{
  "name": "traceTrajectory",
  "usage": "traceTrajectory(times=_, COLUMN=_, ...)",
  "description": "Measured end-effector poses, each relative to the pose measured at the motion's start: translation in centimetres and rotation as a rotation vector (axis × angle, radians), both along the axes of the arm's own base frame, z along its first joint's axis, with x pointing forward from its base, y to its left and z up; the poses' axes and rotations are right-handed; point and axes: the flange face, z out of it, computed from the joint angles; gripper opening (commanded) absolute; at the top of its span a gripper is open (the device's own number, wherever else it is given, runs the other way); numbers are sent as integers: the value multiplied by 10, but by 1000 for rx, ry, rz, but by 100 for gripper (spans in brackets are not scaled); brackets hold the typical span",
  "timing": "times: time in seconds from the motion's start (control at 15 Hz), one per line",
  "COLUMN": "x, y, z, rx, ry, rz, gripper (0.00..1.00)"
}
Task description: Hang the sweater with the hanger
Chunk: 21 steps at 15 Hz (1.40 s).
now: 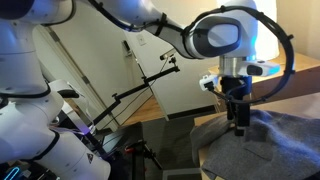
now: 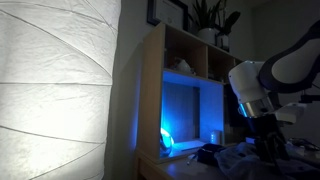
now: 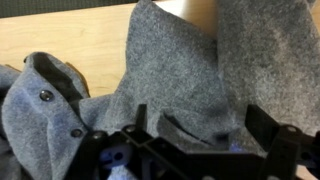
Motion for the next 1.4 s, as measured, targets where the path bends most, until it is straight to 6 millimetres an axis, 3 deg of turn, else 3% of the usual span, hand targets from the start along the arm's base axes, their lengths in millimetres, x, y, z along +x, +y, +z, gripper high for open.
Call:
traceTrajectory(times=0.4, x=27, y=-36, z=-50, rx=32, ry=12, rz=-86, gripper=100)
traceTrajectory(times=0.53, x=35, y=-42, z=-53, rx=28, ry=1, rz=-99, gripper=74)
traceTrajectory(times=0.87, x=46, y=-45, z=-42, rx=29, ry=-43, rz=-109, gripper=35)
traceTrajectory(times=1.13, x=52, y=-43, z=-21, rx=26, ry=-121, rz=-96, gripper=5)
traceTrajectory(times=1.4, x=43, y=-36, z=13, rx=10, ry=-205, rz=-60, gripper=0)
